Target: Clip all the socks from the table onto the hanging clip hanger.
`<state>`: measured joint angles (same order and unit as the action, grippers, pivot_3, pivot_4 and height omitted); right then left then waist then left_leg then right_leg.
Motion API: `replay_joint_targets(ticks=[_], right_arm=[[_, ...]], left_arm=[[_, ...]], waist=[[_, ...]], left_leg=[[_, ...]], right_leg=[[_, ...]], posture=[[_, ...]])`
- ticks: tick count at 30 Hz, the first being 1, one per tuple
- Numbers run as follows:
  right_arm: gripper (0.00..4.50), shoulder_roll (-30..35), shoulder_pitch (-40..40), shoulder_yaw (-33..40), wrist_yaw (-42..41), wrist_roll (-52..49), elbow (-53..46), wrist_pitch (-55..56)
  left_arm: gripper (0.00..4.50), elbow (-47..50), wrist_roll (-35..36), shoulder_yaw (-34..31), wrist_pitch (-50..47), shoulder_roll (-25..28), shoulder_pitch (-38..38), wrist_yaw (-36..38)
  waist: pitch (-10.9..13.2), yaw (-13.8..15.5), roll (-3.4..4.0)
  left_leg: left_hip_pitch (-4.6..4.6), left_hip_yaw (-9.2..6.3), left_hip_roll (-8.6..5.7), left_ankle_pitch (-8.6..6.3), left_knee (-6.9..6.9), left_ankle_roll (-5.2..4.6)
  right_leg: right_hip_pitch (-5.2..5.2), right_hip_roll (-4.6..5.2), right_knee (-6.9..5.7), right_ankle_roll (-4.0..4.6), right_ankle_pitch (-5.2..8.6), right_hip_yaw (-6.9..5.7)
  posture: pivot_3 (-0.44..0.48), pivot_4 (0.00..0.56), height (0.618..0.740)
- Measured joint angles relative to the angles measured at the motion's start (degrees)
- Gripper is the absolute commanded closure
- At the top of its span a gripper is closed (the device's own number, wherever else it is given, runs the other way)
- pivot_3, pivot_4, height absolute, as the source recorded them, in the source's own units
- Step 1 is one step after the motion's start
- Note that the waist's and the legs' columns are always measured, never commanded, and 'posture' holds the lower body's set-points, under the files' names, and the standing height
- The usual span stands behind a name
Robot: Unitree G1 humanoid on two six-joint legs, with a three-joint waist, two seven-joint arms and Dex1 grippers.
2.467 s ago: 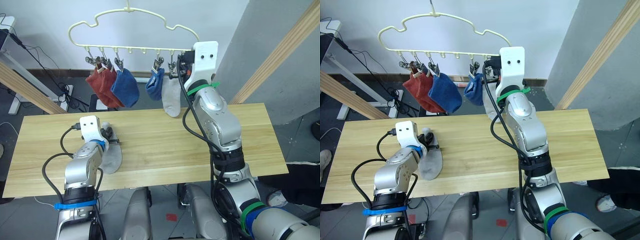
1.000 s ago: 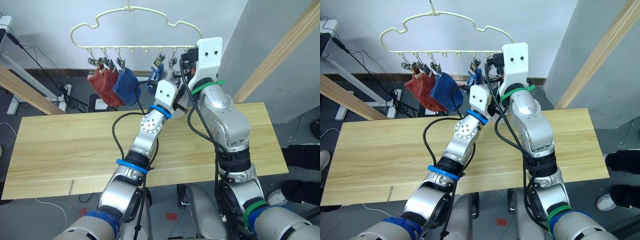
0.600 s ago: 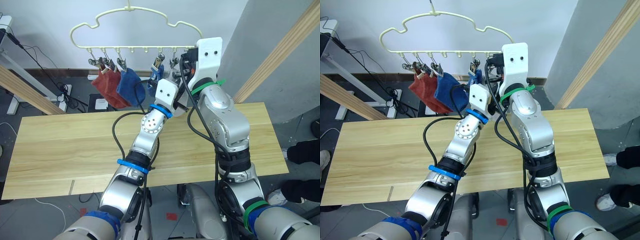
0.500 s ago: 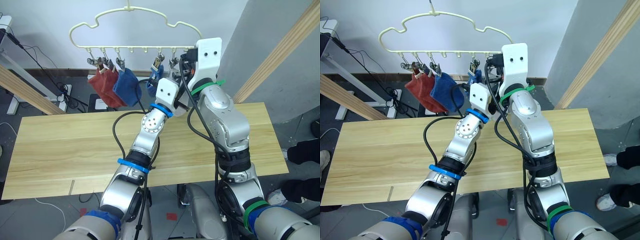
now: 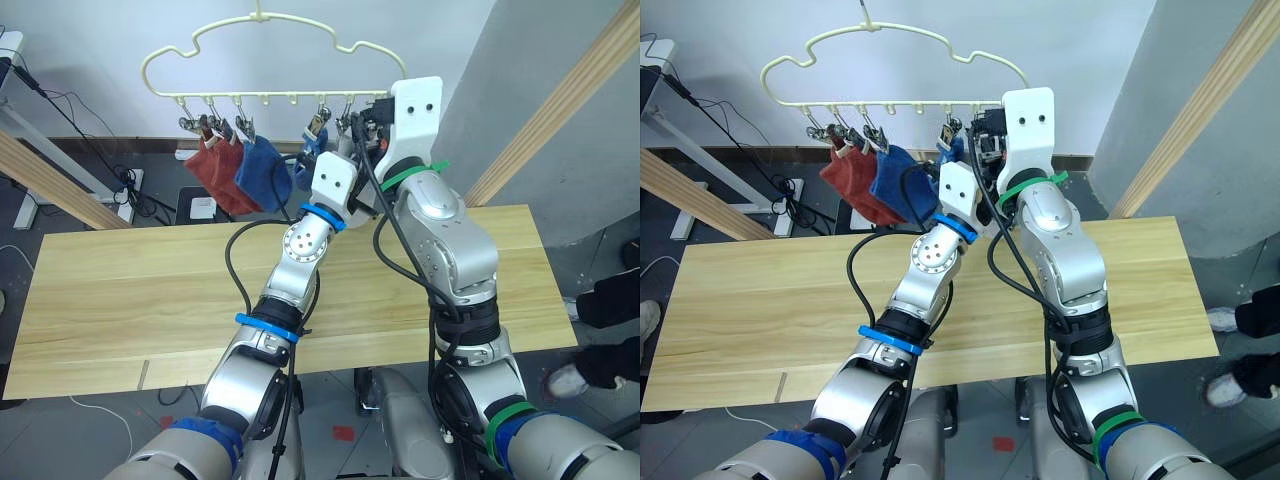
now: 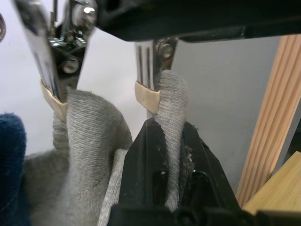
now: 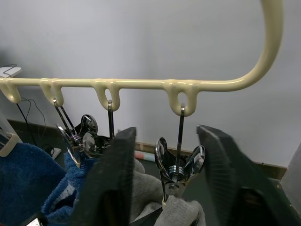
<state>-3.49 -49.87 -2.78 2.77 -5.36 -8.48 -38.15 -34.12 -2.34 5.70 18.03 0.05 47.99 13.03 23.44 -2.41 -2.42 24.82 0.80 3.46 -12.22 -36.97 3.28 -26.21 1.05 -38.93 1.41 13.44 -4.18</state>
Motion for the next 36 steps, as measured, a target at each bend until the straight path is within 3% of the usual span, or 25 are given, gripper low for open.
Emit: replay_joint_targets(ticks=[2, 5, 13, 21, 26, 28, 32, 36], right_arm=[[0.75, 0.01, 0.00, 0.48, -0.06, -0.27, -0.96, -0.04], [0.75, 0.57, 1.05, 1.07, -0.58, -0.55, -3.15, -0.62], [0.71, 3.32, 6.26, 1.18, -4.80, -2.90, -10.19, -2.82], [0.71, 11.01, 13.06, 0.92, -12.81, -7.59, -19.29, -6.24], [0.71, 17.53, 17.40, 1.06, -18.50, -11.39, -24.87, -7.98], [0.11, 20.62, 19.61, 1.69, -20.93, -12.94, -26.47, -8.87], [0.03, 28.04, 23.19, 3.76, -26.33, -15.59, -27.39, -9.32], [0.03, 34.19, 24.41, 5.27, -31.08, -17.14, -27.40, -8.67]], left_arm=[[4.50, -0.11, 0.12, 0.02, 0.00, -0.02, 0.00, 0.35], [4.50, 0.07, 0.65, 0.12, 0.01, -0.03, -0.12, 2.39], [2.21, 6.43, 5.24, 0.85, -7.60, 2.20, -5.25, 11.56], [0.12, 24.58, 11.39, 0.19, -22.68, 13.96, -15.77, 23.34], [0.04, 38.15, 20.42, -3.38, -36.15, 23.60, -22.95, 29.74], [0.00, 41.06, 23.11, -6.89, -38.89, 28.88, -25.42, 32.09], [0.00, 42.90, 26.19, -14.80, -40.53, 38.97, -29.86, 36.42], [0.00, 41.88, 26.29, -19.42, -39.67, 45.07, -32.61, 39.07]], waist=[[0.00, 0.00, 0.00], [0.00, 0.01, 0.00], [0.00, -0.17, 0.00], [0.00, -0.49, 0.01], [-0.01, -0.41, 0.01], [-0.01, -0.35, 0.01], [-0.15, 0.35, 0.07], [-0.62, 1.10, 0.09]], left_leg=[[0.00, 0.00, 0.00, 0.00, 0.00, 0.00], [0.00, -0.01, 0.00, 0.00, 0.01, 0.00], [-0.02, -0.02, 0.00, 0.00, 0.00, 0.01], [-0.04, -0.07, 0.07, 0.01, -0.01, 0.02], [-0.05, -0.09, 0.09, 0.02, -0.02, 0.03], [-0.06, -0.10, 0.09, 0.02, -0.02, 0.05], [-0.09, -0.08, 0.08, 0.06, -0.01, 0.10], [-0.07, -0.08, 0.06, 0.06, -0.02, 0.11]], right_leg=[[0.00, 0.00, 0.00, 0.00, 0.00, -0.01], [0.00, 0.00, 0.01, 0.00, 0.00, -0.01], [0.01, -0.03, -0.02, 0.00, 0.00, -0.02], [0.02, -0.05, -0.05, 0.00, 0.00, -0.01], [0.03, -0.03, -0.04, -0.01, 0.01, 0.02], [0.02, -0.05, -0.04, -0.01, 0.01, -0.01], [0.02, -0.05, -0.02, -0.02, 0.02, -0.01], [0.02, -0.03, 0.02, -0.02, 0.02, -0.01]], posture=[[-0.146, 0.373, 0.740], [-0.145, 0.372, 0.740], [-0.138, 0.368, 0.740], [-0.111, 0.357, 0.740], [-0.081, 0.343, 0.740], [-0.056, 0.329, 0.740], [-0.019, 0.300, 0.740], [0.014, 0.254, 0.740]])
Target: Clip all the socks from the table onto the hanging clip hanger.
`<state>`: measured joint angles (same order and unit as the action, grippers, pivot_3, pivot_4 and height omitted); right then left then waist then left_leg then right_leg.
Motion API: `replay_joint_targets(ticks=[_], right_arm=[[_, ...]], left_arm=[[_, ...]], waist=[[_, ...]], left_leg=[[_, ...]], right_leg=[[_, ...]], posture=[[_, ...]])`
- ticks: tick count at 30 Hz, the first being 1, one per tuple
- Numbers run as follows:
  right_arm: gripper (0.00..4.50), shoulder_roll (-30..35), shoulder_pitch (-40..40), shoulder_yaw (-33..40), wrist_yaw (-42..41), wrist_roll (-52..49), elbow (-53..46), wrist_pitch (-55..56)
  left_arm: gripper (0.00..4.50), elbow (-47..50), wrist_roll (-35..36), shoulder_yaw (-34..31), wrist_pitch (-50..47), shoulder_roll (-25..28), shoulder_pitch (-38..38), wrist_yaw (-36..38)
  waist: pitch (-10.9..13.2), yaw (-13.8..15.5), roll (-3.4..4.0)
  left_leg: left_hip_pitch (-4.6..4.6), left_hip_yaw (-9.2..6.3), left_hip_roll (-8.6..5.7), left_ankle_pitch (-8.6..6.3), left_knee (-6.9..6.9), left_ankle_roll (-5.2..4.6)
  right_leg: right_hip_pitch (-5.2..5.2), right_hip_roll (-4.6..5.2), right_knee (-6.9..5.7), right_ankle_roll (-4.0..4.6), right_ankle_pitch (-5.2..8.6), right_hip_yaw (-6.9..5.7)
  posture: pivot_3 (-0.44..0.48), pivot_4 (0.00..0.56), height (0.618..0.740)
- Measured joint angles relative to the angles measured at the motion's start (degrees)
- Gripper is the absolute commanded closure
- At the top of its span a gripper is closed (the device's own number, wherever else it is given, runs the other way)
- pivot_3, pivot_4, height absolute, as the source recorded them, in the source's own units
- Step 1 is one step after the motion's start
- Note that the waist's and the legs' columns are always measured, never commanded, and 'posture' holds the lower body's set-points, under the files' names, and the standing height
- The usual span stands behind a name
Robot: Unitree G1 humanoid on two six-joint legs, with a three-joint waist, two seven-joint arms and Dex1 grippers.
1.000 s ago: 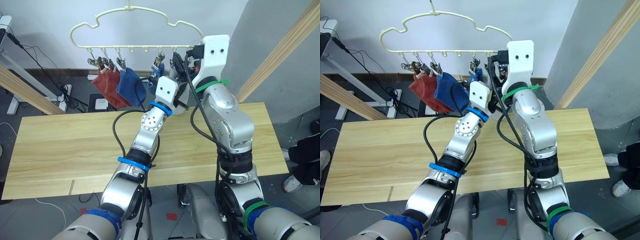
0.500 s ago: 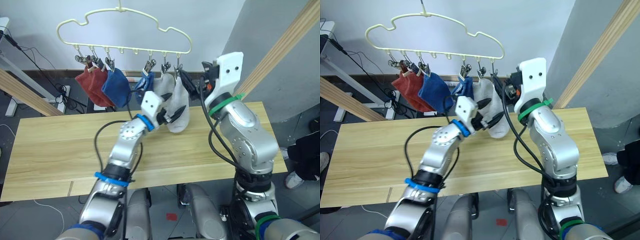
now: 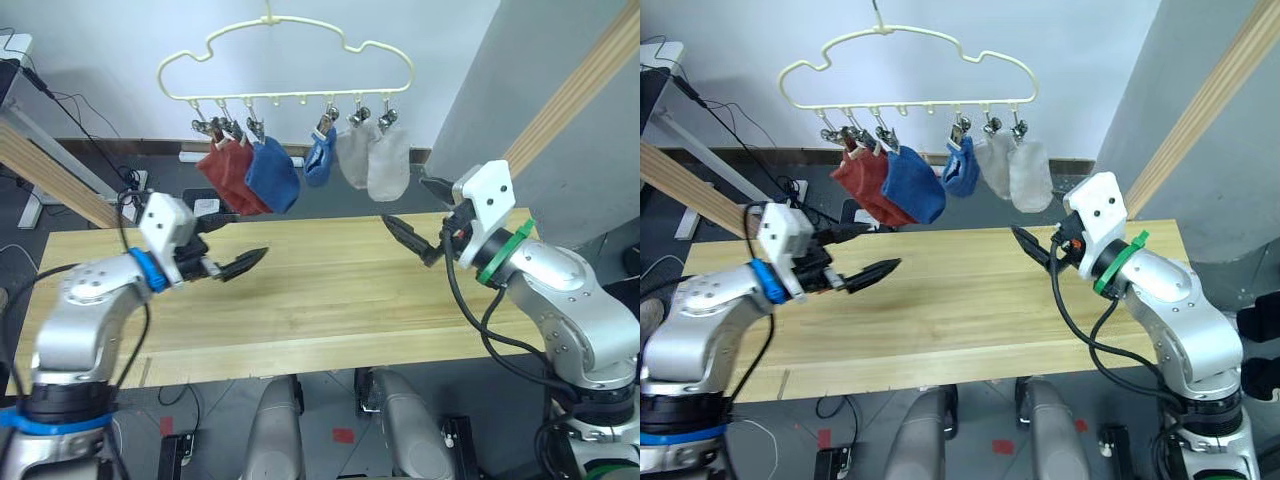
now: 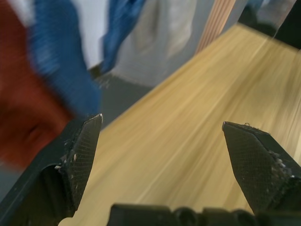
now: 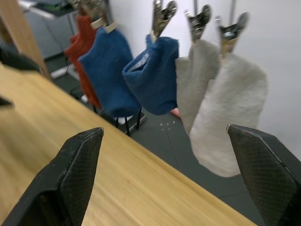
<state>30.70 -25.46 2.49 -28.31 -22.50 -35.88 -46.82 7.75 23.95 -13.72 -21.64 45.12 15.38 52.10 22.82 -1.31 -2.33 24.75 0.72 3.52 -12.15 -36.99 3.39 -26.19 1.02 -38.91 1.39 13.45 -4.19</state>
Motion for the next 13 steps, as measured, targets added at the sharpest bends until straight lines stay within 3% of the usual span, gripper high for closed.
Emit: replay_joint_targets(ticks=[8, 13], right_arm=[[0.03, 8.90, 6.42, 7.93, -9.25, -6.26, 0.14, 2.08], [0.03, 12.42, 9.34, 9.24, -12.67, -6.25, 2.08, 5.30]], left_arm=[[0.00, -3.04, -4.03, -3.45, -1.84, 5.98, -3.66, -3.14], [0.00, -5.67, -4.52, -3.51, -1.73, 5.85, -2.79, -4.51]], waist=[[-4.03, 1.66, -0.09], [-6.34, 2.12, -0.24]], left_leg=[[0.04, 0.05, -0.07, -0.02, 0.04, 0.00], [-0.01, 0.01, -0.18, -0.03, -0.01, -0.03]], right_leg=[[0.06, 0.02, 0.32, 0.00, 0.00, -0.04], [0.11, -0.08, 0.28, -0.06, -0.04, -0.10]], posture=[[0.033, 0.171, 0.740], [0.050, 0.143, 0.740]])
